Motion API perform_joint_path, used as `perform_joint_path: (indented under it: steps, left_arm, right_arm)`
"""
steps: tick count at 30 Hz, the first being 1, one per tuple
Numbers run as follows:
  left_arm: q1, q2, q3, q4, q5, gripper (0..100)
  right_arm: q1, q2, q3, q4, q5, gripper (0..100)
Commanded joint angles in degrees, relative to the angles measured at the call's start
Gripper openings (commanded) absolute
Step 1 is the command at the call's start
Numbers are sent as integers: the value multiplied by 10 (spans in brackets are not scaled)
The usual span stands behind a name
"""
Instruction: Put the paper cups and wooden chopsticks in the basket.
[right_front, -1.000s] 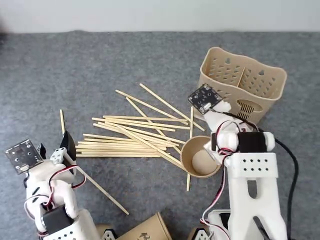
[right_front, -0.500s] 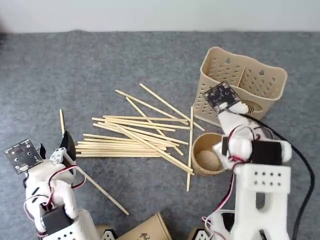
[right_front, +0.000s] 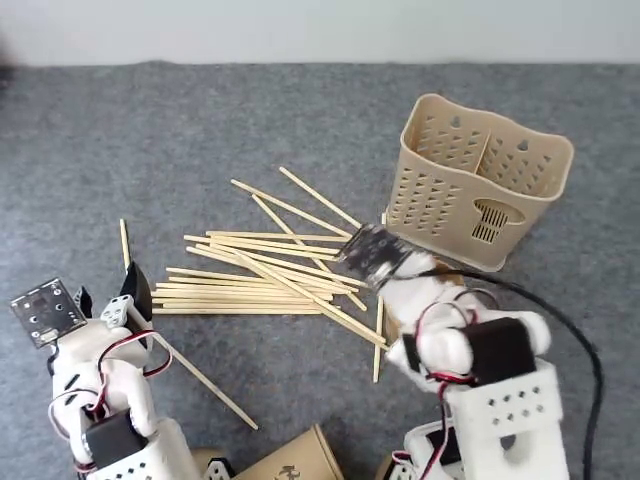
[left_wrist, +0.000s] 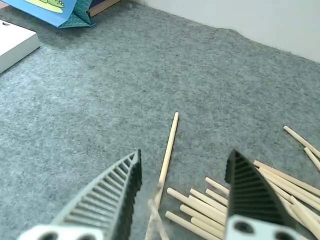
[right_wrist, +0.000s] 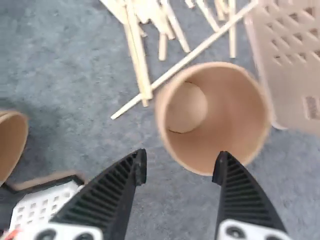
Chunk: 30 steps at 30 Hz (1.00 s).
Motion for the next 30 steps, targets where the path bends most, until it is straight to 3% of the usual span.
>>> perform_joint_path:
  steps: [1, 5, 9, 24, 30]
  left_arm:
    - [0, -9, -2, -13, 2, 262]
    - [0, -9, -2, -13, 1, 262]
    - [0, -9, -2, -13, 1, 262]
    - [1, -9, -2, -13, 1, 263]
    - [1, -9, -2, -13, 1, 263]
  right_arm:
    - [-54, -10, 40, 15, 77, 230]
    - [-72, -11, 73, 15, 111, 230]
    - [-73, -11, 76, 15, 89, 232]
    - [-77, -11, 83, -91, -309, 231]
    - [-149, -11, 64, -52, -418, 231]
